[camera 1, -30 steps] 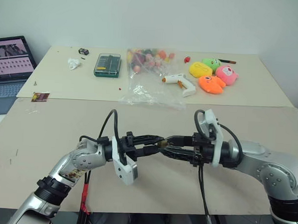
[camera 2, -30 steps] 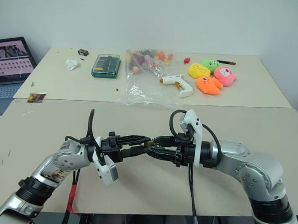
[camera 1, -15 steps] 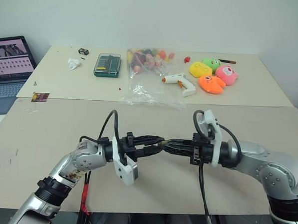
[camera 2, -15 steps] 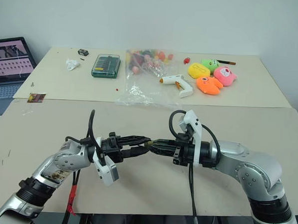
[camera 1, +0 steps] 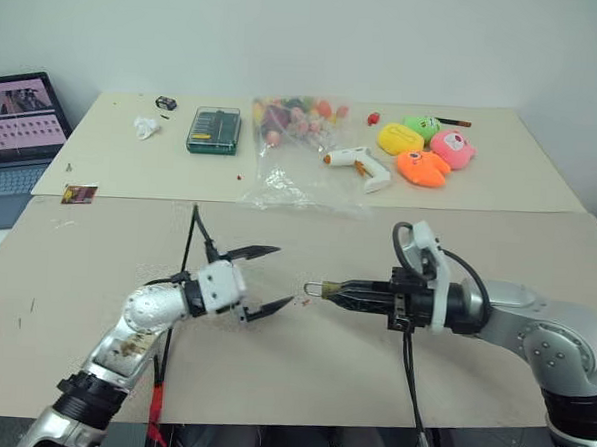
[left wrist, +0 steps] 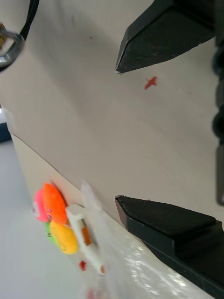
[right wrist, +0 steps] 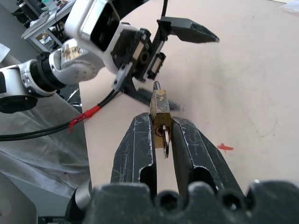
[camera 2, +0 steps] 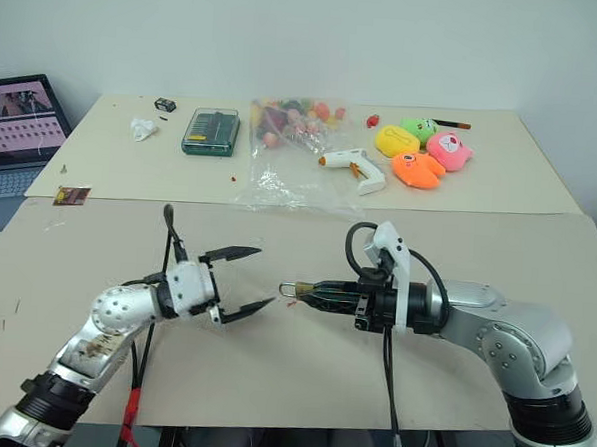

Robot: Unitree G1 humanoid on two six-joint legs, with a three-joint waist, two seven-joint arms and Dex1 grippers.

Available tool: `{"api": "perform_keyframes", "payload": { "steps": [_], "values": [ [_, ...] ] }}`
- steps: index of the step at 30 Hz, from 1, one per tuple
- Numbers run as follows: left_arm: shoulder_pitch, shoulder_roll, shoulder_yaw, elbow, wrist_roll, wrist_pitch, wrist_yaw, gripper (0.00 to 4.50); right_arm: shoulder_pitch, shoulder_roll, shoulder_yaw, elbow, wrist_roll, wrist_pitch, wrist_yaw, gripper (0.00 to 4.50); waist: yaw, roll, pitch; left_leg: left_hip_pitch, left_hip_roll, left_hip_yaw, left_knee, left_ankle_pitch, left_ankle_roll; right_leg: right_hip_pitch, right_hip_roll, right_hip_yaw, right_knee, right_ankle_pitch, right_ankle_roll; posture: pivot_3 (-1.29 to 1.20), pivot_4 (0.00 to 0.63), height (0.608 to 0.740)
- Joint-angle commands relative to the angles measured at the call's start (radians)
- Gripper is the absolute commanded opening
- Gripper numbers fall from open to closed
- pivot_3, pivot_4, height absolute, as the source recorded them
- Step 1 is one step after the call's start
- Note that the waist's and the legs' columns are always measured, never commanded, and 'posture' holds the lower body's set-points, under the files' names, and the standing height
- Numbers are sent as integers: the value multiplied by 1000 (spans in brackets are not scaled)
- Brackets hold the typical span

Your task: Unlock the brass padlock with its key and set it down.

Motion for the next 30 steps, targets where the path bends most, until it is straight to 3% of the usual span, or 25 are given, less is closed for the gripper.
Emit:
{"api": "perform_keyframes", "payload": {
  "steps": [1, 2, 5, 14, 15, 30],
  "values": [
    [-26, -35, 40, -31, -108, 138, -26, 4486, -21, -3, -37, -26, 26, -12, 20, 124, 1, 0, 0, 0, 0, 0, 0, 0, 0, 0, 0, 0, 0, 0, 0, 0, 150, 740],
    [-26, -49, 40, -57, -147, 191, -27, 4486, -25, 0, -36, -32, 32, -10, 19, 124, 1, 0, 0, 0, 0, 0, 0, 0, 0, 0, 0, 0, 0, 0, 0, 0, 150, 740],
    [0, -71, 27, -128, -296, 396, -56, 3720, -33, 9, -36, -46, 50, -8, 20, 124, 1, 0, 0, 0, 0, 0, 0, 0, 0, 0, 0, 0, 0, 0, 0, 0, 150, 740],
    [29, -99, 32, -244, -471, 702, -80, 292, -41, 6, -38, -47, 71, -4, 15, 124, -4, 0, 0, 0, 0, 0, 0, 0, 0, 0, 0, 1, 0, 0, 0, 0, 150, 740],
    [33, -104, 34, -258, -478, 714, -79, 100, -36, 4, -39, -49, 71, -5, 17, 124, -4, 0, 0, 0, 0, 0, 0, 0, 0, 0, 0, 1, 0, 0, 0, 0, 150, 740],
    [57, -159, 60, -377, -564, 834, -20, 100, 10, -27, -52, -73, 109, 0, 23, 124, 1, 0, 0, 0, 0, 0, 0, 0, -1, 0, 0, 1, 0, 0, -1, 0, 150, 740]
  ]
}}
